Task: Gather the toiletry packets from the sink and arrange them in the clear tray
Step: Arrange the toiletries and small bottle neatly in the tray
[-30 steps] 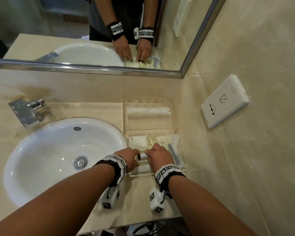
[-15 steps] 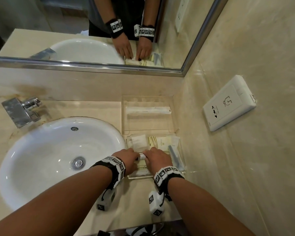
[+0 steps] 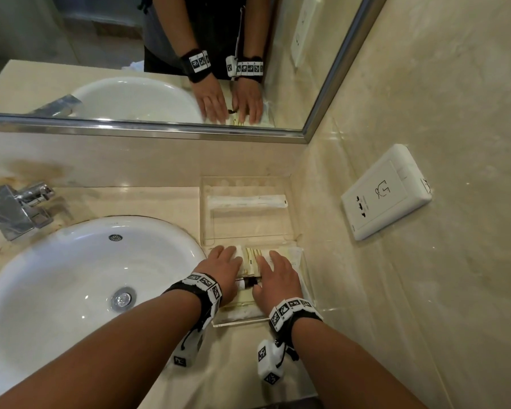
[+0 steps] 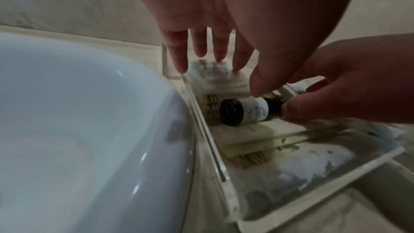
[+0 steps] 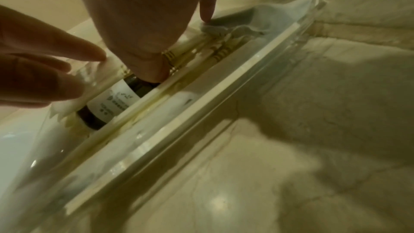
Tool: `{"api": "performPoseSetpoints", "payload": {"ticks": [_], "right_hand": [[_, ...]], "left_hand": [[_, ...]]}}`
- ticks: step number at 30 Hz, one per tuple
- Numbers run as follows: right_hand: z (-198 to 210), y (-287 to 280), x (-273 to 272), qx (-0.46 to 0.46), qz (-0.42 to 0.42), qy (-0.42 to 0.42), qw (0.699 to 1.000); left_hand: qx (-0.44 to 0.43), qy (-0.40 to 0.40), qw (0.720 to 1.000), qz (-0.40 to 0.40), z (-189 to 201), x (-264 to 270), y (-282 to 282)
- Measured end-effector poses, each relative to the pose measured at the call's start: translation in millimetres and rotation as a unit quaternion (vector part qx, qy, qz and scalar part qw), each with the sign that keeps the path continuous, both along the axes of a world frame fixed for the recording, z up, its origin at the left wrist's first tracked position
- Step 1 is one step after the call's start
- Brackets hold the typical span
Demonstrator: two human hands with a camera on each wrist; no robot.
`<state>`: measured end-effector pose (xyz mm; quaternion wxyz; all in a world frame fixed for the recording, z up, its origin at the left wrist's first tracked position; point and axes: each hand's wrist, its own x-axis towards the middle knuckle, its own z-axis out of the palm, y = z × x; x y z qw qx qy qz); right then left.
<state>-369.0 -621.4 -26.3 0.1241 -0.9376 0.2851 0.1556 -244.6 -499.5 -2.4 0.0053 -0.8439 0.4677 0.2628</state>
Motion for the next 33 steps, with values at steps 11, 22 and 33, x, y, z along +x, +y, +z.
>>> {"api": "performPoseSetpoints", "payload": {"ticks": [11, 22, 33], "right_hand": [[-3.0, 0.3, -1.4, 0.008, 0.01, 0.011, 1.0], [31.6, -31.1, 64.1, -0.005, 0.009, -0.097, 0.995], [27.9, -76.2, 140.7, -0.02, 0.007, 0.029, 0.999]], "left_hand": [[-0.014, -0.017, 0.995, -0.096, -11.8, 0.9, 0.3], [-0.1, 0.039, 0.988, 0.108, 10.0, 30.9, -14.1], [-0.127, 0.089, 0.965, 0.214, 16.0, 60.6, 5.2]]}}
